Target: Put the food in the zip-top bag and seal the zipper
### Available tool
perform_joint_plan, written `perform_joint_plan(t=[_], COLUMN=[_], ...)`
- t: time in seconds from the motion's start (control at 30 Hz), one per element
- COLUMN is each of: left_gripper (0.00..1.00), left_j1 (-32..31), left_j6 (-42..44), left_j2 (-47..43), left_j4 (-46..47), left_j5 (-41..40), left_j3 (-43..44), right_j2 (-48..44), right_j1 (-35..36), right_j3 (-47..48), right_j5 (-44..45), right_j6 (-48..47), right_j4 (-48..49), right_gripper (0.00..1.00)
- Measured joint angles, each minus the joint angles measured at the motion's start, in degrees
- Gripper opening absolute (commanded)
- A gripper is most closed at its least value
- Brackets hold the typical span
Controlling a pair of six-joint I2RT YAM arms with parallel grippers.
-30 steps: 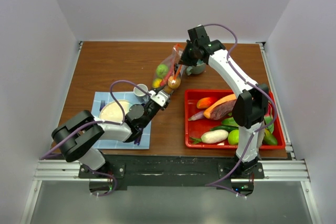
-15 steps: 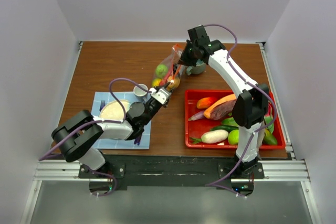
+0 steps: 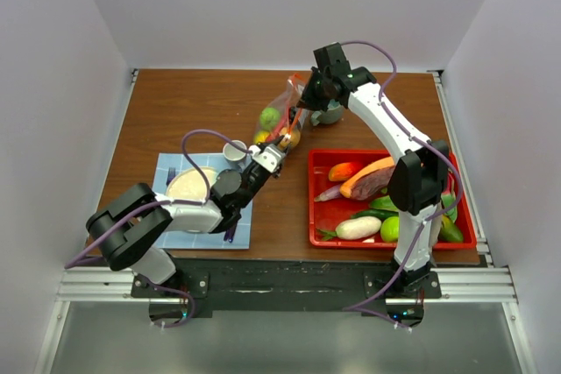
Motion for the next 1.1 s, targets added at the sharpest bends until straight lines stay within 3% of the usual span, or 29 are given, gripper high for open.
perform_joint_plan(t=[0.47, 1.1], left_gripper=[0.40, 0.39], left_j1=[1.7, 1.7], left_j6=[-1.7, -1.7], left_j2=[0.2, 2.3], left_j4=[0.1, 0.3], left_j5=[1.3, 1.1], left_j3=[0.0, 0.8], right_j2=[0.0, 0.0], right_j1=[0.1, 0.2], right_j3=[-0.1, -0.1], right_j5=[-0.1, -1.1], right_j6=[0.2, 0.4], right_j4=[0.0, 0.0], right_gripper=[0.00, 0.00])
